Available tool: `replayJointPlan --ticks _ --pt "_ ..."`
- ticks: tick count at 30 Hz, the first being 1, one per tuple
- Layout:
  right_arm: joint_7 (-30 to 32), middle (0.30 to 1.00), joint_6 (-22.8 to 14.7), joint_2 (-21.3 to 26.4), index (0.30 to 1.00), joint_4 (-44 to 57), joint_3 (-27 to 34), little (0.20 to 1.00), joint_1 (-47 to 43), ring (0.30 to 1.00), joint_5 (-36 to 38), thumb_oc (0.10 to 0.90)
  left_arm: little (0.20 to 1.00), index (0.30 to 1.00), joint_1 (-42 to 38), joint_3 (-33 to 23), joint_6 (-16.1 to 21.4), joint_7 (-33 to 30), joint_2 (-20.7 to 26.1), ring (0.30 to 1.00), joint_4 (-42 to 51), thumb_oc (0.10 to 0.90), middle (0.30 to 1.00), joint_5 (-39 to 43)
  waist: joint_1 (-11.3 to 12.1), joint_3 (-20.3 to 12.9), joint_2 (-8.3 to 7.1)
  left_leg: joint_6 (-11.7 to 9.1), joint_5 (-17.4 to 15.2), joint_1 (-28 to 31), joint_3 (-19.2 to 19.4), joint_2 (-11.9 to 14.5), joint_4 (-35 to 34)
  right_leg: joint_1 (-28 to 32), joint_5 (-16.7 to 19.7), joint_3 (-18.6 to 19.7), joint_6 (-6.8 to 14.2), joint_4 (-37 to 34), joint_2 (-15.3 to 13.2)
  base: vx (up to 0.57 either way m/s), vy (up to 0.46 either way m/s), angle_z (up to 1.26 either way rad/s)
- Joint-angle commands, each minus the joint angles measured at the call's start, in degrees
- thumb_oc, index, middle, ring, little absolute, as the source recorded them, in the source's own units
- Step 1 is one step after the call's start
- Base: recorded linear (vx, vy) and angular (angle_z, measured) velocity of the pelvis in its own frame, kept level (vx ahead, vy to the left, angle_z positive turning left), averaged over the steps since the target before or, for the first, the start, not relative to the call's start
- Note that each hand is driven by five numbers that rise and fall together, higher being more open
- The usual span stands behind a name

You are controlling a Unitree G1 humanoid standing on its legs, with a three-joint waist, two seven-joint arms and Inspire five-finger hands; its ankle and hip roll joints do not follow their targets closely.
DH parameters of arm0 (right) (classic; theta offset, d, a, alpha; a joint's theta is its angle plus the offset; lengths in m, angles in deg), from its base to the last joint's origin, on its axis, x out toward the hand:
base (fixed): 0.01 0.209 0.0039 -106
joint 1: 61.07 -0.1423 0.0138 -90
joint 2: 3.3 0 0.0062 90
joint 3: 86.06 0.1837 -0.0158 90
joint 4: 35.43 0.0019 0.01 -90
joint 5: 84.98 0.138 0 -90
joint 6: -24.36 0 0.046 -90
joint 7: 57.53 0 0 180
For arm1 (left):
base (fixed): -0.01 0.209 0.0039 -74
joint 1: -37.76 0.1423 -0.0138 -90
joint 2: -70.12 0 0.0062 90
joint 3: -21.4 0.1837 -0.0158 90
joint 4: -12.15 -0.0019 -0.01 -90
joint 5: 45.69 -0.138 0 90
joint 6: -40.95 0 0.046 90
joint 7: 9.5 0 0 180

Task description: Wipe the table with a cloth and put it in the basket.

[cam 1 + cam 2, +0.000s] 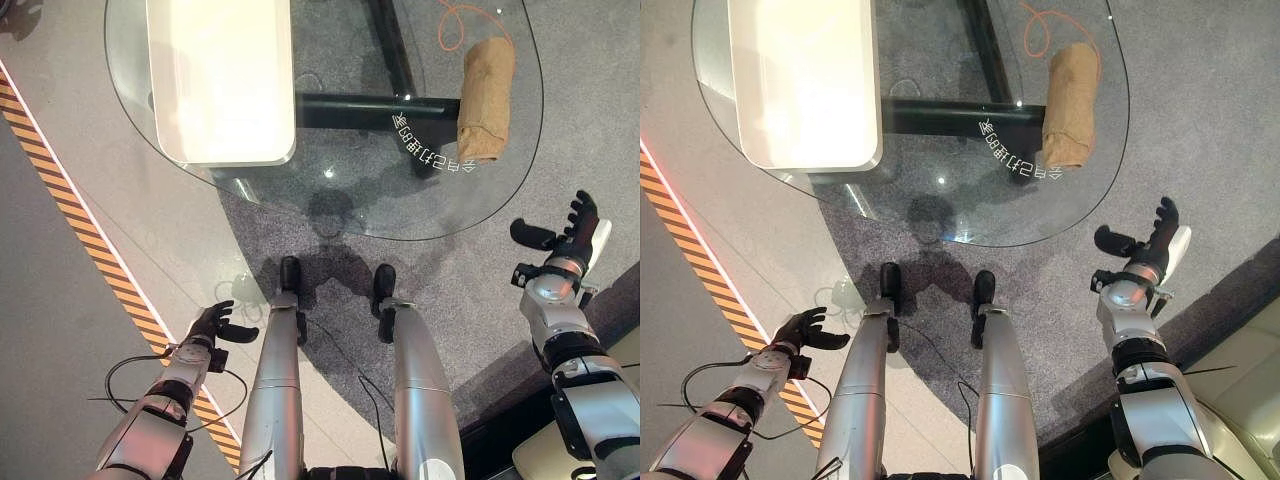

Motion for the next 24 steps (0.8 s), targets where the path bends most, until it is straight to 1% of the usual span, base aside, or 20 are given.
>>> replayJointPlan --ticks 1,4,8,13,16,21,22,24 --pt "5.57 0.9 -3.49 8.06 0.9 3.75 1.67 0.9 0.11 0.9 1.95 0.8 0.9 0.9 5.46 0.56 -0.15 -0.98 1.19 0.9 -1.24 0.8 0.9 2.11 -0.34 -1.24 1.61 2.78 -3.7 -0.39 0.92 -0.76 4.87 1.82 4.82 -0.57 0.72 -4.25 -0.28 0.0 0.0 0.0" --pt "7.25 0.9 -4.36 8.72 0.9 4.46 -0.1 0.9 -5.12 0.9 1.82 0.8 0.9 0.9 5.06 1.05 -0.22 -0.85 0.89 0.9 -1.52 0.8 0.9 2.25 0.13 -1.24 2.19 2.65 -3.64 -0.14 0.95 -0.78 4.61 1.99 4.43 -0.68 0.66 -4.1 -0.36 0.0 0.011 0.0" --pt "7.29 0.9 -4.3 9.26 0.9 4.69 -2.54 0.9 -10.18 0.9 1.31 0.8 0.9 0.9 4.44 1.74 -0.79 -0.43 0.93 0.9 -1.42 0.8 0.9 2.72 0.52 -1.24 2.76 2.59 -3.41 0.13 0.87 -0.88 3.96 2.0 4.19 -0.83 0.59 -4.09 -0.39 0.0 0.0 0.0" --pt "8.1 0.9 -2.28 8.64 0.9 7.71 -5.86 0.9 -15.4 0.9 -0.33 0.8 0.9 0.9 4.04 2.27 -1.15 -0.48 0.45 0.9 -1.14 0.8 0.9 2.9 0.9 -1.24 3.33 2.46 -2.82 0.69 0.85 -1.05 2.44 2.34 4.01 -0.94 0.35 -5.01 -0.33 0.0 0.006 0.0" --pt "8.02 0.9 -1.18 8.12 0.9 9.16 -7.14 0.9 -17.04 0.9 -1.15 0.8 0.9 0.9 3.99 2.25 -1.37 -0.48 0.26 0.9 -0.82 0.8 0.9 2.63 1.08 -1.24 3.46 2.38 -2.54 0.97 0.83 -1.01 1.76 2.48 3.96 -1.0 0.27 -5.4 -0.31 0.0 0.0 0.0" --pt "7.98 0.9 2.37 7.23 0.9 11.97 -9.43 0.9 -19.53 0.9 -2.98 0.8 0.9 0.9 4.13 2.56 -1.62 -0.82 -0.4 0.9 0.17 0.8 0.9 2.67 1.35 -1.24 3.84 2.27 -2.08 1.73 1.11 -1.22 0.56 2.92 3.92 -1.19 0.05 -6.26 -0.31 0.0 0.0 0.0" --pt "8.03 0.9 2.45 7.19 0.9 11.99 -9.53 0.9 -19.6 0.9 -3.01 0.8 0.9 0.9 4.16 2.55 -1.6 -0.81 -0.43 0.9 0.18 0.8 0.9 2.65 1.36 -1.24 3.87 2.26 -2.06 1.77 1.12 -1.21 0.51 2.95 3.91 -1.2 0.04 -6.28 -0.32 0.0 0.0 0.0" --pt "8.04 0.9 3.79 6.71 0.9 12.49 -10.11 0.9 -20.34 0.9 -3.47 0.8 0.9 0.9 4.33 2.58 -1.5 -0.73 -0.77 0.9 0.3 0.8 0.9 2.36 1.52 -1.24 4.07 2.22 -1.91 2.12 1.2 -1.24 0.04 3.18 3.75 -1.28 -0.03 -6.43 -0.37 0.0 0.0 0.0"
